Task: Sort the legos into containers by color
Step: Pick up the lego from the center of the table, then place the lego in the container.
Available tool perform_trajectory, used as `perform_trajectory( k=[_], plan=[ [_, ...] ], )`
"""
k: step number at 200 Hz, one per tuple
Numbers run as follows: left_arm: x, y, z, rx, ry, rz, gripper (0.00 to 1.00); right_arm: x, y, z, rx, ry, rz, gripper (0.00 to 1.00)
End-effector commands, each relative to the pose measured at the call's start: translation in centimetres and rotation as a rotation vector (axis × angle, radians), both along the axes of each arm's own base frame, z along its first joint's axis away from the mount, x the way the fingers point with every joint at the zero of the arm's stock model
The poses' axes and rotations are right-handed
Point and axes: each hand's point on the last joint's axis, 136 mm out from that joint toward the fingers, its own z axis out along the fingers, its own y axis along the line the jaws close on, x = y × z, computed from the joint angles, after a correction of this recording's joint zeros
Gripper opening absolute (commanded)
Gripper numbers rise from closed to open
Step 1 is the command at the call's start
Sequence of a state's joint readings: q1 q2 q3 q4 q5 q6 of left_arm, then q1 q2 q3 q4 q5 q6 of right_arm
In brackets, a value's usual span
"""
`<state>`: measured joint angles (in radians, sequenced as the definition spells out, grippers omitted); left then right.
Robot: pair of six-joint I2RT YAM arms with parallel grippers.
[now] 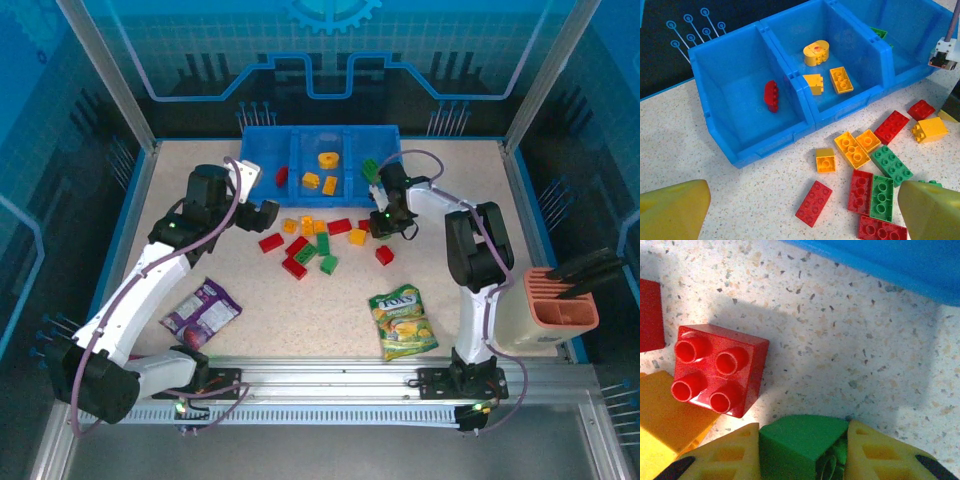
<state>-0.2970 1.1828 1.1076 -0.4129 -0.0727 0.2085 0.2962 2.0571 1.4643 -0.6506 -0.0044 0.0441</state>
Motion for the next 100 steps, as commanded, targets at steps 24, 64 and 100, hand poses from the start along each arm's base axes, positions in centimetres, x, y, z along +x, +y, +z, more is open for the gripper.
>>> perform_trajectory(
  k=[24, 64, 100],
  plan=[
    [0.2, 0.1, 0.5, -0.026, -0.002, 0.005, 0.97, 0.0, -0.3, 4.0, 0.001, -0.03, -0.003, 0.26],
    [0.2, 0.2, 0.6, -0.024, -0.003, 0.007, 0.97, 3.5, 0.7, 10.0, 0.054, -0.16, 0.006, 0.27],
    [0.3, 0.2, 0.5, -0.018, 0.0, 0.007, 0.97, 8.6, 0.8, 11.9, 0.031, -0.258, 0.007, 0.29]
  ],
)
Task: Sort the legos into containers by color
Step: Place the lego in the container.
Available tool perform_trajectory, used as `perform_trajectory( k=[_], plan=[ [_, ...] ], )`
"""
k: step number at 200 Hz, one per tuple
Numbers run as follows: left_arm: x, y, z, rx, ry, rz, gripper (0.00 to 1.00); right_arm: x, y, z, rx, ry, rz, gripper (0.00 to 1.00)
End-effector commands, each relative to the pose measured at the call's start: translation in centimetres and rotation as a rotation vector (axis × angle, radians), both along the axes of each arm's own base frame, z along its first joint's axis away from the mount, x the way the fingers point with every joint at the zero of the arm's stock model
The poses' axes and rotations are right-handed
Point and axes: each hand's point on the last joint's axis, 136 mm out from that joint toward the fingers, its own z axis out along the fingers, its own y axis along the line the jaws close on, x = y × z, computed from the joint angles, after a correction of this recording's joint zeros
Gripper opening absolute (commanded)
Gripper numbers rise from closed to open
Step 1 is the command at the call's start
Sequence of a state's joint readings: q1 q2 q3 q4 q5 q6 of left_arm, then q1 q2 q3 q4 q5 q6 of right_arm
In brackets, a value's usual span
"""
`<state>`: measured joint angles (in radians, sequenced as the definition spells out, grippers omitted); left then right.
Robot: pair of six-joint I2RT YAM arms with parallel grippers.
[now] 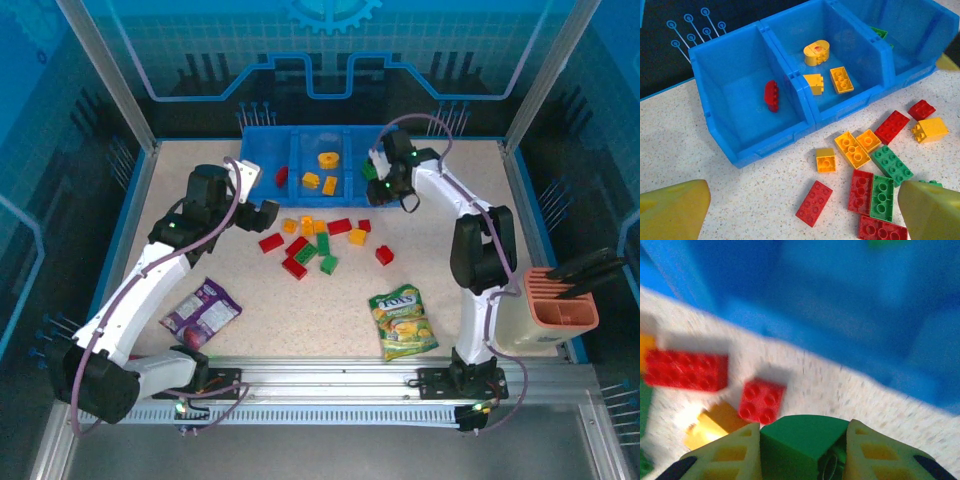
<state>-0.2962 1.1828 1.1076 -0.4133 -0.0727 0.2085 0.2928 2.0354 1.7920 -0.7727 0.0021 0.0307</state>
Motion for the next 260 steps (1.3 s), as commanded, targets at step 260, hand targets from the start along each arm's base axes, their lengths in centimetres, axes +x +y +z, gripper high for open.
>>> perform_trajectory(
  k=[260],
  plan=[
    [-0.1, 0.1, 1.1, -0.035, -0.004, 0.002, 0.97, 5.9, 1.9, 6.1, 0.049, -0.175, 0.03, 0.54]
  ],
)
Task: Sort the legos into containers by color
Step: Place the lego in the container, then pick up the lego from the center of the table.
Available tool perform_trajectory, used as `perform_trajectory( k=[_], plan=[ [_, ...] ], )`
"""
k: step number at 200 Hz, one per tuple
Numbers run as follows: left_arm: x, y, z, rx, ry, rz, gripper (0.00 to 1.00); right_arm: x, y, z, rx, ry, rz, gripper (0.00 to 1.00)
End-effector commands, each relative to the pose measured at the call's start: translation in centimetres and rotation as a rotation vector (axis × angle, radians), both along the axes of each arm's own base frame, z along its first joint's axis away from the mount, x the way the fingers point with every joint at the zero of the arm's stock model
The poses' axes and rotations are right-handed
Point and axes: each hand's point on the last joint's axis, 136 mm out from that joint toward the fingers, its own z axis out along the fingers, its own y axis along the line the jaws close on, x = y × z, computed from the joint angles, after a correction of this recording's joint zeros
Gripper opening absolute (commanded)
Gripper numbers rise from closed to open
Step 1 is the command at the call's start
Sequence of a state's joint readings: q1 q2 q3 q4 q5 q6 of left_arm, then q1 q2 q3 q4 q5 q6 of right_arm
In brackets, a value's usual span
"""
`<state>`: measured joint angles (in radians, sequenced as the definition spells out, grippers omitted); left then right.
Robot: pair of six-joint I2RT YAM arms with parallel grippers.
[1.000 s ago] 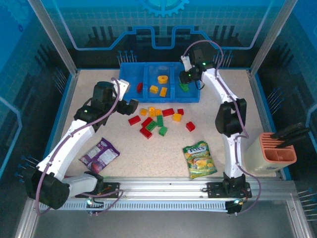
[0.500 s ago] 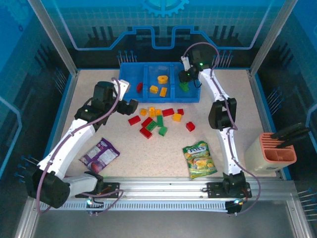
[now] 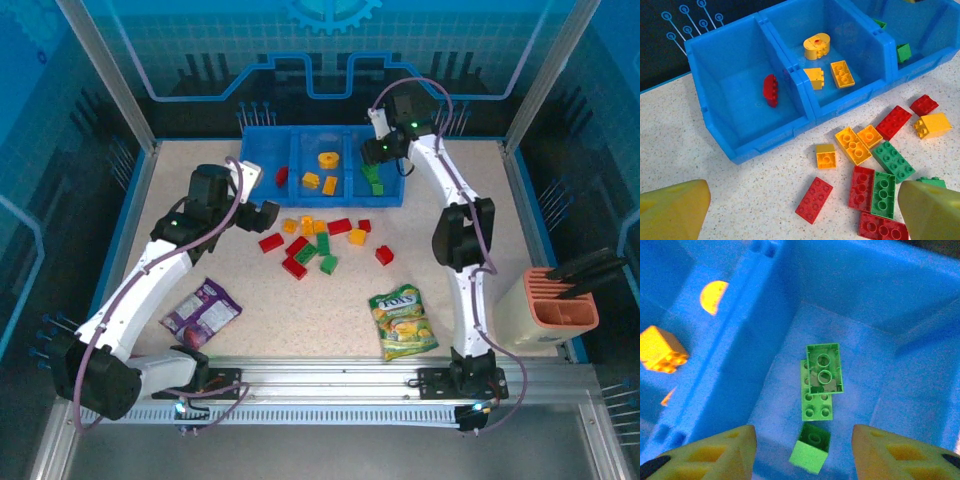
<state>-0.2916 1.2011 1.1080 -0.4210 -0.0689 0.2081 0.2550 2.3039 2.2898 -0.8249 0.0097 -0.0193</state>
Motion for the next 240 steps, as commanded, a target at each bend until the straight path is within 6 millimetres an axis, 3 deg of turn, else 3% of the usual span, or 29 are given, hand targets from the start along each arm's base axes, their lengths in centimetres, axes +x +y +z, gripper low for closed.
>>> perform_trajectory(
  k=[1, 51, 102, 134, 170, 240],
  plan=[
    [-0.3, 0.1, 1.9, -0.04, -0.029, 0.001, 0.97, -3.4, 1.6, 2.0, 0.03, 0.011, 0.031, 0.54],
    [0.0, 1.3, 0.9, 0.03, 0.014, 0.049, 0.98, -10.9, 2.5, -0.6, 0.166, 0.159, -0.14, 0.75],
    [0.2, 0.6, 1.1, -0.006, 0.016, 0.029, 0.99, -16.0, 3.9, -5.4, 0.137, 0.307, -0.269, 0.78],
    [0.1, 0.4, 0.7, -0.014, 0.025, 0.019, 0.99, -17.2, 4.3, -8.0, 0.118, 0.366, -0.31, 0.8],
    [-0.1, 0.5, 0.8, -0.01, 0.02, 0.017, 0.99, -17.1, 5.2, -10.3, 0.113, 0.409, -0.318, 0.79],
    [-0.1, 0.6, 0.4, 0.004, 0.025, 0.017, 0.99, -16.6, 5.7, -12.7, 0.083, 0.429, -0.321, 0.77]
  ],
)
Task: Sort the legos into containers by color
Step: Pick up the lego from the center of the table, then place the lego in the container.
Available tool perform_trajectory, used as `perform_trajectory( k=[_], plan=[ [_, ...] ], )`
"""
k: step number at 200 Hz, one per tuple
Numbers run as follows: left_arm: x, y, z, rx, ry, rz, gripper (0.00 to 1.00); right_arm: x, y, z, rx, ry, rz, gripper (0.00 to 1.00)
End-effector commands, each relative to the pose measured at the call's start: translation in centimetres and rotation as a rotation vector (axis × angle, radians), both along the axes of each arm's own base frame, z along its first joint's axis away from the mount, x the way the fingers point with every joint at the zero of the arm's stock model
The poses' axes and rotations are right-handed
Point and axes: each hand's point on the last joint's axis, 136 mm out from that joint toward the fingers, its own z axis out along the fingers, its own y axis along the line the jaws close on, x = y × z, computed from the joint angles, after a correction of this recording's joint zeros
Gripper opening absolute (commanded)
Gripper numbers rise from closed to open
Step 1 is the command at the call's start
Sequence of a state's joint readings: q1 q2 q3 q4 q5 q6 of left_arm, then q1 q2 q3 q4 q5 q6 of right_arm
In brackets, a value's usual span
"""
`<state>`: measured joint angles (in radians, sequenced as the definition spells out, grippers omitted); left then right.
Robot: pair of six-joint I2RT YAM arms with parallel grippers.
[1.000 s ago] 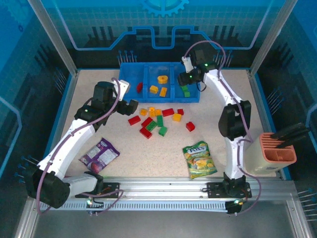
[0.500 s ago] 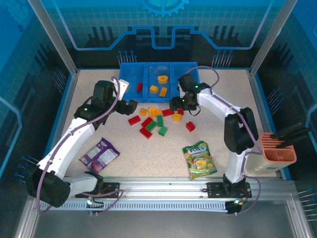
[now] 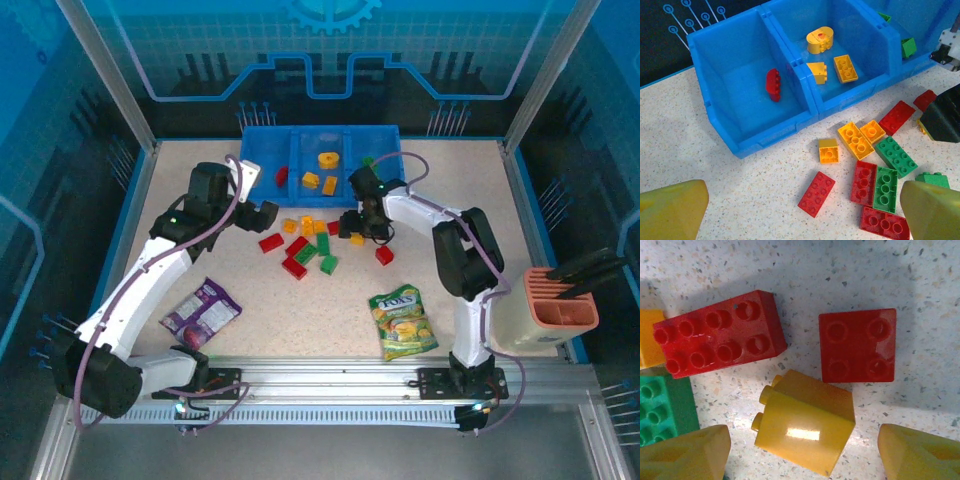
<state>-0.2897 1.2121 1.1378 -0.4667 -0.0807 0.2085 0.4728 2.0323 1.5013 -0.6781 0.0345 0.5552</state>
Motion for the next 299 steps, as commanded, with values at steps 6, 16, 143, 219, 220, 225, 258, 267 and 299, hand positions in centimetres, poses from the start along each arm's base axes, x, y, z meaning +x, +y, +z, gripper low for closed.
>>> perform_trajectory(
  k=[6, 16, 143, 219, 220, 225, 258, 267, 299],
  plan=[
    [0.0, 0.3, 0.4, -0.011, 0.0, 0.005, 0.99, 1.0, 0.7, 0.0, 0.0, -0.029, -0.01, 0.77],
    [0.0, 0.3, 0.3, -0.01, 0.002, 0.005, 0.99, 1.1, 0.7, -0.3, -0.005, -0.026, -0.008, 0.75],
    [0.2, 0.5, 0.0, 0.002, 0.008, 0.01, 0.99, -0.1, 0.1, 5.0, -0.091, -0.102, 0.271, 0.28],
    [0.4, 0.9, 0.0, -0.001, 0.003, 0.024, 0.99, 10.5, 6.7, 13.3, -0.098, -0.51, 0.553, 0.3],
    [0.4, 0.9, 0.1, -0.001, 0.003, 0.024, 0.99, 10.6, 6.8, 13.2, -0.098, -0.509, 0.556, 0.3],
    [0.4, 1.0, 0.0, 0.001, 0.006, 0.025, 0.99, 11.4, 7.3, 13.6, -0.096, -0.533, 0.566, 0.3],
    [0.4, 1.0, -0.2, 0.001, 0.013, 0.029, 0.99, 15.9, 9.9, 12.9, -0.117, -0.632, 0.619, 0.31],
    [0.4, 1.0, -0.3, 0.003, 0.016, 0.029, 0.99, 16.8, 10.3, 12.5, -0.125, -0.661, 0.631, 0.31],
    [0.4, 1.0, -0.6, 0.002, 0.03, 0.033, 0.99, 18.7, 11.2, 10.7, -0.127, -0.697, 0.655, 0.33]
  ],
)
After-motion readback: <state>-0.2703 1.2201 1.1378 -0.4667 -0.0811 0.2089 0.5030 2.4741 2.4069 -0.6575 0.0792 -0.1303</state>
